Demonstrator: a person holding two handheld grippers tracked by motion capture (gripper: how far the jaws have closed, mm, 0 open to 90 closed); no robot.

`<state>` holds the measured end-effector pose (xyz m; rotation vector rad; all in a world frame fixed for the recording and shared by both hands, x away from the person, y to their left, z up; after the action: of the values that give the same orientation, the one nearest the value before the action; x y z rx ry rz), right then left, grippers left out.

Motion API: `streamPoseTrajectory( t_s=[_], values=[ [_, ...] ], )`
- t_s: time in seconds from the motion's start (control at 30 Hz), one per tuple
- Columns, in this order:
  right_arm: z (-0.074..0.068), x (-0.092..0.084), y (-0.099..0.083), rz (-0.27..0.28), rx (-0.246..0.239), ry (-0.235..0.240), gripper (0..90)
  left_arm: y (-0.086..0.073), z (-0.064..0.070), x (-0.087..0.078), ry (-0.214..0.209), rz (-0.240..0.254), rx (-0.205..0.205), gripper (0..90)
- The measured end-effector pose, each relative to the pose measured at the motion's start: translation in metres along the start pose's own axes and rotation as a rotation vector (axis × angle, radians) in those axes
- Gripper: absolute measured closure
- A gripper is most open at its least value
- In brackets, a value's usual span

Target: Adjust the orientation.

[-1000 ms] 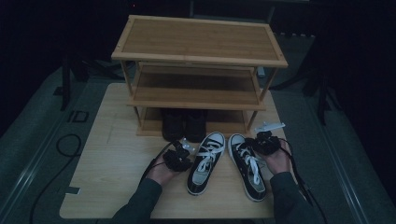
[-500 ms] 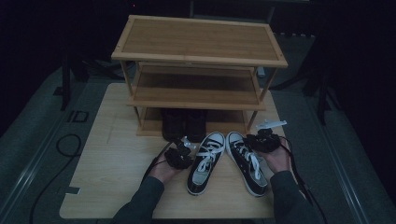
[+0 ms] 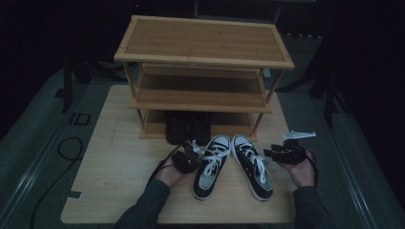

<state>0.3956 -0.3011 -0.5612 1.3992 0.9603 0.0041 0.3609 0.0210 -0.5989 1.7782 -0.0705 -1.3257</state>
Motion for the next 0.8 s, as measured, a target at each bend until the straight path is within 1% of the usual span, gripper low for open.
streamPoseTrajectory(
  t_s=[0.03,0.13,0.17,0.2,0.33,0.4,0.43,0.53,0.6,0.7,0.73,0.8],
  values=[
    [0.0,0.0,-0.002,-0.005,-0.001,-0.001,51.1,0.001,0.003,0.001,-0.011,0.002,0.01,86.1],
    [0.001,-0.001,-0.006,-0.014,0.004,-0.006,51.7,0.002,0.006,0.002,-0.02,0.004,0.016,86.0],
    [0.002,-0.001,-0.007,-0.016,0.005,-0.01,52.2,0.003,0.007,0.003,-0.022,0.009,0.011,86.1],
    [0.003,-0.002,-0.008,-0.018,0.002,-0.012,52.8,0.004,0.009,0.004,-0.025,0.015,0.009,86.1],
    [0.004,-0.003,-0.009,-0.024,-0.009,-0.018,55.1,0.005,0.014,0.005,-0.041,0.019,0.026,86.5],
    [0.002,-0.003,-0.01,-0.033,-0.033,-0.017,56.5,0.006,0.017,0.006,-0.049,0.019,0.034,86.6],
    [0.002,-0.002,-0.01,-0.036,-0.038,-0.019,56.9,0.007,0.019,0.007,-0.056,0.025,0.031,86.7],
    [0.001,-0.001,-0.011,-0.045,-0.055,-0.024,57.2,0.008,0.023,0.008,-0.073,0.024,0.039,86.9],
    [0.0,0.0,-0.011,-0.051,-0.065,-0.029,57.0,0.008,0.023,0.008,-0.076,0.022,0.042,87.2],
    [-0.002,0.003,-0.012,-0.067,-0.063,-0.028,55.0,0.009,0.029,0.01,-0.085,0.026,0.053,87.3],
    [-0.002,0.003,-0.012,-0.07,-0.064,-0.028,54.6,0.009,0.029,0.01,-0.085,0.026,0.053,87.3],
    [-0.002,0.004,-0.011,-0.072,-0.061,-0.03,54.6,0.01,0.034,0.011,-0.094,0.031,0.058,87.3]
  ],
)
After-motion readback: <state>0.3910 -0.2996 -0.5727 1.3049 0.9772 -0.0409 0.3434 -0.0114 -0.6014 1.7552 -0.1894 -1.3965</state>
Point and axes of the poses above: each handheld gripper's, and its own axes: x roughly forward along the jaws, y roughly out of its top, z roughly to its right, the point moved 6 cm from there along x, roughly forward along the jaws, and after that the axes turned 10 degrees about z, right-handed, at the moved point
